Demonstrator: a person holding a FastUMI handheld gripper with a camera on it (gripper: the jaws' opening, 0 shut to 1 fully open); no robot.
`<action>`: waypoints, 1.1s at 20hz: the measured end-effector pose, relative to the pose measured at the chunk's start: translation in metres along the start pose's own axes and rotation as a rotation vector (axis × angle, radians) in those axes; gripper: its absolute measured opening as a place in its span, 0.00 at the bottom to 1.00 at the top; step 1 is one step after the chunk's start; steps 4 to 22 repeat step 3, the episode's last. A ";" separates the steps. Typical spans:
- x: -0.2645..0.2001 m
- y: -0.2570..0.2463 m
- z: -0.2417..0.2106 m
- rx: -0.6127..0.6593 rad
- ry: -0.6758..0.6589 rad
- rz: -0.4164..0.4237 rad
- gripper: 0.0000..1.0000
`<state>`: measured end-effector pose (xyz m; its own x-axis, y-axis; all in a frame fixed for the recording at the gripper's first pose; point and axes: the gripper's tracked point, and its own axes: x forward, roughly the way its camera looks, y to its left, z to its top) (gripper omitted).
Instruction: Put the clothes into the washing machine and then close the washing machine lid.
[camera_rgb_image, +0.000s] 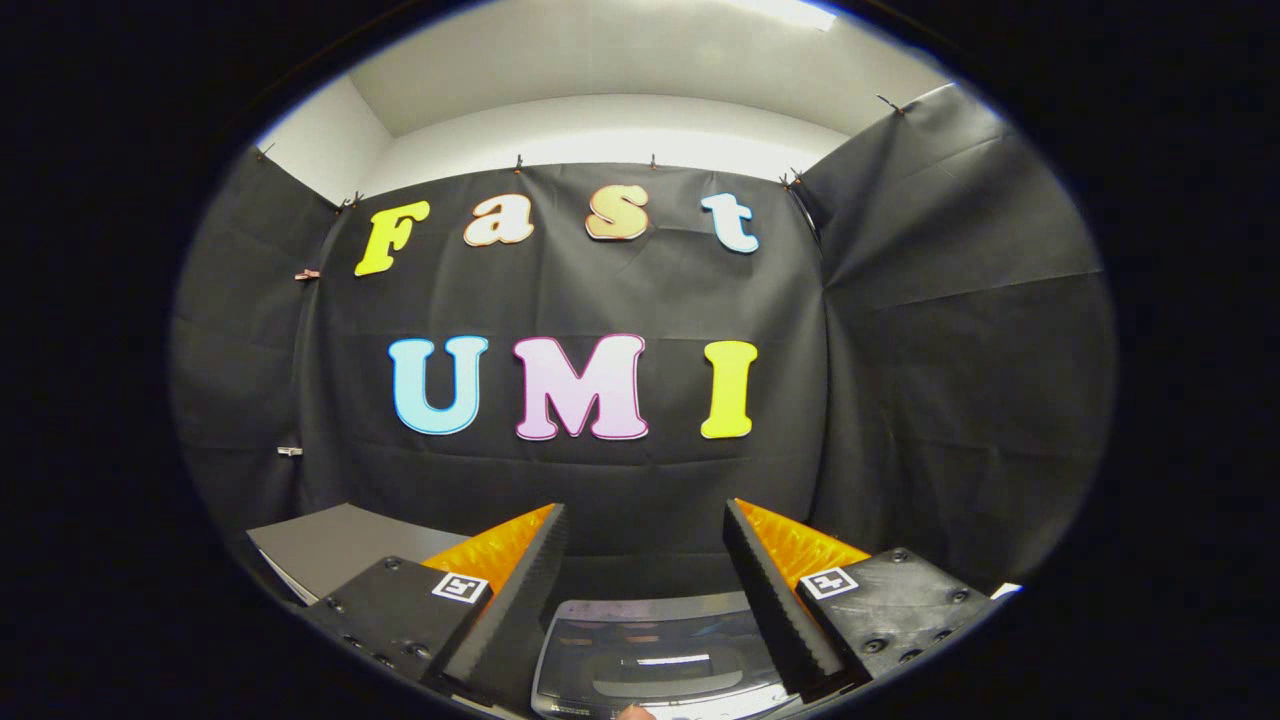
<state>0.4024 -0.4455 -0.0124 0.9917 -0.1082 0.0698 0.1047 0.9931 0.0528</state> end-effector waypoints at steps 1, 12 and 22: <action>-0.002 -0.001 0.003 0.010 -0.004 -0.003 0.97; 0.000 -0.003 0.006 0.019 -0.019 -0.021 0.97; 0.000 -0.003 0.006 0.019 -0.019 -0.021 0.97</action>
